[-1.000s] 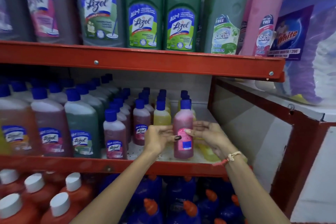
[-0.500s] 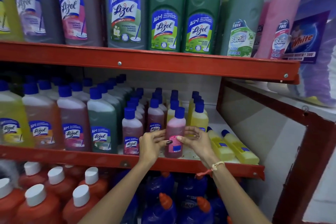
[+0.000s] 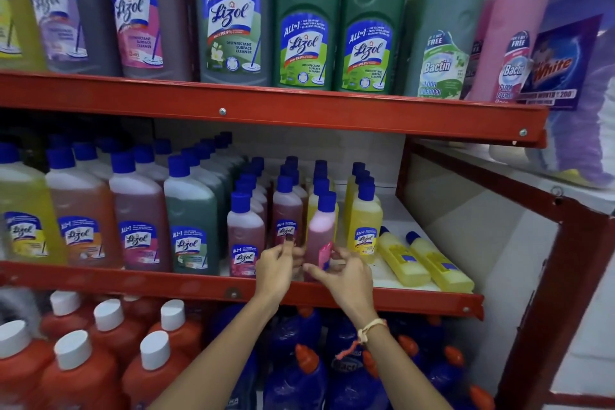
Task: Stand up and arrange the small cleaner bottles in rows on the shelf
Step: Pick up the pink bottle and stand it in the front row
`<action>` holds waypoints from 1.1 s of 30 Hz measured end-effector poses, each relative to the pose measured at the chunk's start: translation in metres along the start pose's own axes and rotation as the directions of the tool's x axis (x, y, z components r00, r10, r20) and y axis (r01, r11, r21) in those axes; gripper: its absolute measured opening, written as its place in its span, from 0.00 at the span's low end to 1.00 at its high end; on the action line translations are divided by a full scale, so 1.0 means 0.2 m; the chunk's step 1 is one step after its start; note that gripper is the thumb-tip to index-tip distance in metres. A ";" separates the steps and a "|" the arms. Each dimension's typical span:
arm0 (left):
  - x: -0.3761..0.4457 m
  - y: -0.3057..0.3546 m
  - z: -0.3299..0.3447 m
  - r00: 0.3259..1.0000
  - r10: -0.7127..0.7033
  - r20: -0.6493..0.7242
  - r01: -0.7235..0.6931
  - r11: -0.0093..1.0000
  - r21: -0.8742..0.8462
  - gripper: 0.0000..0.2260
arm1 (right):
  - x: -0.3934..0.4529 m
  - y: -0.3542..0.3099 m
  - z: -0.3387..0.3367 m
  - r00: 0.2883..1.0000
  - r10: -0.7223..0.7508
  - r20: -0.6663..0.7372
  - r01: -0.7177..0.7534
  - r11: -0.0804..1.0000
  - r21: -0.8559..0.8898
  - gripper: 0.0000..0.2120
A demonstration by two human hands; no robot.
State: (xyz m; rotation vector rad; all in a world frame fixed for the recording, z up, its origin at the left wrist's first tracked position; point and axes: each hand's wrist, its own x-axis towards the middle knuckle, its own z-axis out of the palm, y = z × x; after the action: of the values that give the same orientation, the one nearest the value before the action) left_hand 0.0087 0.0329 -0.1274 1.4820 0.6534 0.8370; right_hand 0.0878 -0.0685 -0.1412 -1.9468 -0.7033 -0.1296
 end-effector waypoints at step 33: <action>-0.31 -0.05 0.07 0.872 0.454 -0.185 -0.380 0.865 0.329 0.11 | 0.12 -0.04 -0.05 0.948 -0.066 0.310 -0.018 0.966 0.259 0.24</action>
State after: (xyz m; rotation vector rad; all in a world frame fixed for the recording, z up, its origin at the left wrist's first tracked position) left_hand -0.0151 -0.0239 -0.1443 1.8317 0.6685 1.3364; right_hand 0.1047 -0.0641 -0.1216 -1.7226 -0.9068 0.2562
